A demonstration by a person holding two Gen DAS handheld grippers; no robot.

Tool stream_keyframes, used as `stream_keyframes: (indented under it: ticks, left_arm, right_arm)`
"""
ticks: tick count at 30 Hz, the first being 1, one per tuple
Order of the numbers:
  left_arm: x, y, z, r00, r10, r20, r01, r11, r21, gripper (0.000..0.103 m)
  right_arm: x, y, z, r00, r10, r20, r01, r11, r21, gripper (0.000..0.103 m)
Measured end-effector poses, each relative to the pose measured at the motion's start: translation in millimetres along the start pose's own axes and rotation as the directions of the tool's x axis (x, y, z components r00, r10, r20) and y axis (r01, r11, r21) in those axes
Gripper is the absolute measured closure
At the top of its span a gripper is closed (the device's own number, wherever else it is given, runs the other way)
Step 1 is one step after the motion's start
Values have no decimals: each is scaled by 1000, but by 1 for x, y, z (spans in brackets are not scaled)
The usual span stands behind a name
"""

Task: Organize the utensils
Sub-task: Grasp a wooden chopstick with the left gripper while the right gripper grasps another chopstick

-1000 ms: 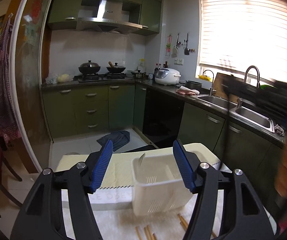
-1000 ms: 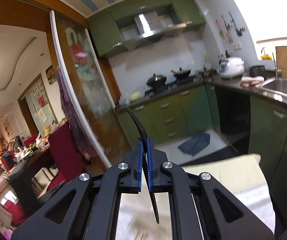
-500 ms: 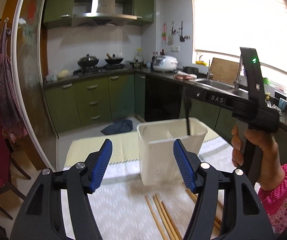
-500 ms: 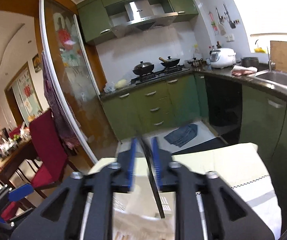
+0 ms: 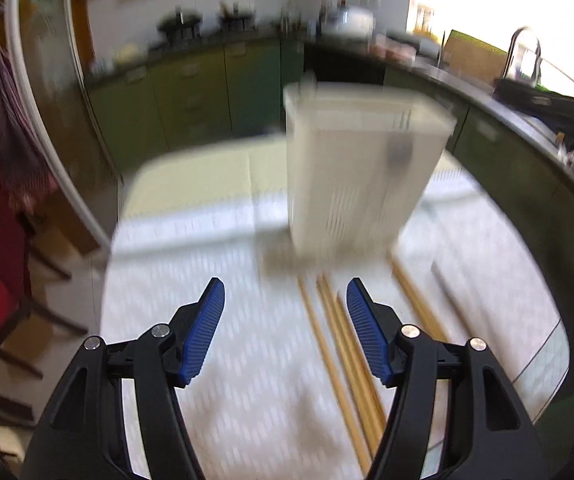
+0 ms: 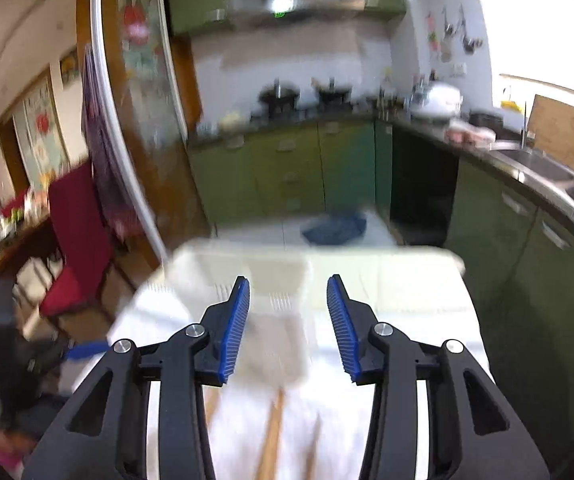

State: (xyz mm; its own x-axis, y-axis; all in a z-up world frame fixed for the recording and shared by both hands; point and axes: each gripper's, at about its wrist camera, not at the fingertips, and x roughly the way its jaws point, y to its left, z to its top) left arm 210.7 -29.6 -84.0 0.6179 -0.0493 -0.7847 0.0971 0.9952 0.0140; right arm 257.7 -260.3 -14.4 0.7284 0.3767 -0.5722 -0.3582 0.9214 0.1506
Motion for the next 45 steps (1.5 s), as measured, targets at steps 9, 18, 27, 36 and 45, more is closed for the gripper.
stream_keyframes:
  ticks: [9,18,27,36,45]
  left_arm:
    - [65,-3,-25,958,-31,-286,16,998,-55,72]
    - [81,-15,-18,943,-26,-331,8,998,-56,77]
    - [99,-26,-10,929,-10,-370,-12,998,-56,85]
    - [101,-26,-5,916,-33,-399,17,999,-44,97]
    - [97,-16,-7,920,-21,-391,13,1000,-22,97]
  right_arm:
    - [10,-27,-68,954,-45,-297,35,999,-40,69]
    - [23,-37,-86,923,-28,-385,20,999,-25,69]
    - [35,-33,-96,893,-24,-449,2,999,-49,69]
    - [87,-35,-119,764,32,-645,-38,999,4,69]
    - [111,-11,-124,722,-43,-690,-11,997,-74,69]
